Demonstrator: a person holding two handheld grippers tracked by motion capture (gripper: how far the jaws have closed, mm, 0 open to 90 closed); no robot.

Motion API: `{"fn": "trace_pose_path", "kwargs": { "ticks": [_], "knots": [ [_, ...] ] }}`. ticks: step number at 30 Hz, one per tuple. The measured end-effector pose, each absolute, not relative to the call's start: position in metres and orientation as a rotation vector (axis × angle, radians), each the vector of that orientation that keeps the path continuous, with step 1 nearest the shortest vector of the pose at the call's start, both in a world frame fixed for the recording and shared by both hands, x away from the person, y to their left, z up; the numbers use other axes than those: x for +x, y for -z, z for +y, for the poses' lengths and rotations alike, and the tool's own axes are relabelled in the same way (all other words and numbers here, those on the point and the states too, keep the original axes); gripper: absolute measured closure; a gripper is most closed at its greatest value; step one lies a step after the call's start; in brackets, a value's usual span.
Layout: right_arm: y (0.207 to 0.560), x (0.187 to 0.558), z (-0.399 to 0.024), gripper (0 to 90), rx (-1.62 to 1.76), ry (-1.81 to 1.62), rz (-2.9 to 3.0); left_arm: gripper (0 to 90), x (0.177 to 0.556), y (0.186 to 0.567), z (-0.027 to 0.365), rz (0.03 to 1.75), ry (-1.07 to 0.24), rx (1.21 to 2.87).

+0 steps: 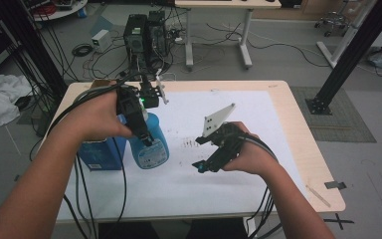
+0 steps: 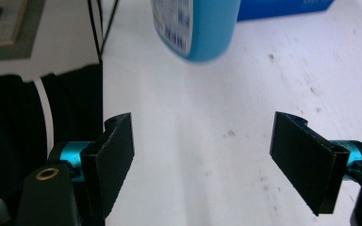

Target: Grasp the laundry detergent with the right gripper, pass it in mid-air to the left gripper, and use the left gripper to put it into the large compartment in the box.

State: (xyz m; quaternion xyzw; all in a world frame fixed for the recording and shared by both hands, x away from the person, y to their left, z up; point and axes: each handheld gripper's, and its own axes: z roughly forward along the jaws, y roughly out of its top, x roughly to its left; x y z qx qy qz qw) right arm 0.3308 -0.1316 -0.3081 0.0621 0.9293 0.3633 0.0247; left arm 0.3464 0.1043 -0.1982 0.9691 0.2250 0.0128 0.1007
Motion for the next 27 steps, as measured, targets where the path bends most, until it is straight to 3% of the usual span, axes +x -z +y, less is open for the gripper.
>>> {"fn": "trace_pose_path", "kwargs": {
  "ticks": [4,27],
  "knots": [
    [0.302,0.333,-0.135,13.4,0.233,-1.036,2.880,38.7,0.350,0.191,0.112,0.788,-0.058,2.815],
    [0.287,0.339,-0.151,13.4,0.261,-0.800,2.941,38.7,0.364,0.129,0.135,1.232,-0.176,2.620]
  ]
}}
